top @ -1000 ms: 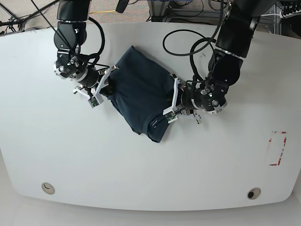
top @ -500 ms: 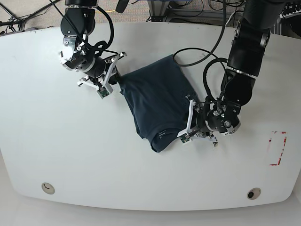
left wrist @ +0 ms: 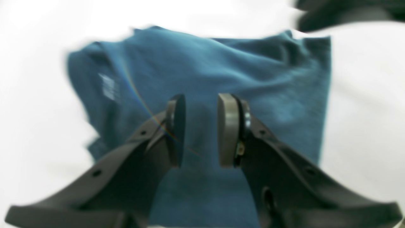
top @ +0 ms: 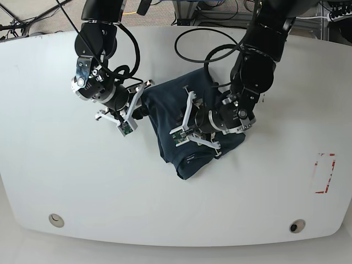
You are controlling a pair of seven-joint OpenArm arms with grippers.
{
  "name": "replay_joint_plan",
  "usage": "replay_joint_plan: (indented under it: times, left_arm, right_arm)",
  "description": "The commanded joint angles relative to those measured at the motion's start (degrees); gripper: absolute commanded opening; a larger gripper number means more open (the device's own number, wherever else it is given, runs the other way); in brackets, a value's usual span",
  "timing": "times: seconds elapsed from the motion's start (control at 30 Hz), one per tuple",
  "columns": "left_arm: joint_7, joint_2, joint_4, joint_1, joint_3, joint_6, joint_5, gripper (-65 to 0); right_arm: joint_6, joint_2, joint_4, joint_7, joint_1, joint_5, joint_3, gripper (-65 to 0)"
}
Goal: Fold the T-shirt properly
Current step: 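Rotate and square the folded shirt with both grippers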
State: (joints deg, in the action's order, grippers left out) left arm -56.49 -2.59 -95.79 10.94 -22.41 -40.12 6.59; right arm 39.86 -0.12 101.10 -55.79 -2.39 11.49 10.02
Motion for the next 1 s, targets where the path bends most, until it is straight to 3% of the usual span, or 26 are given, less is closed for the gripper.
replay_joint_plan:
  times: [0.0,0.23,0.4,0.7,0.8,0.97]
  left_arm:
    - [0.45,0.35,-1.93,-0.61,0.39,0.12,0.40,-50.0]
    - [0.45,0.00,-3.42,-6.24,0.74,0.12,0.31,-50.3]
    - [0.53,-2.11,-0.08,-6.85,0.74,0.12,0.31,-50.3]
    - [3.61,-6.42,7.13,-6.59,0.30,0.12,0.31,-50.0]
    - [3.61,-6.51,7.57,-6.41,0.57,0.12,0.40,-50.0]
    - [3.52,-9.76,5.46,-6.68,0.22,0.12,0.49,-50.0]
  right_arm:
    - [0.14,-0.98,-2.15,1.59,1.82,0.34,-0.31,-55.5]
    - [0.14,-0.98,-12.88,8.80,4.11,0.16,-0.48,-55.5]
    - [0.14,1.92,-19.74,12.67,4.55,0.16,-0.48,-55.5]
    - [0.14,5.88,-16.13,12.84,-0.02,0.78,0.40,-55.5]
    - [0.14,5.79,-14.46,12.49,-1.17,0.78,1.36,-55.5]
    - [0.14,5.26,-9.36,12.41,-5.12,0.87,-0.13,-55.5]
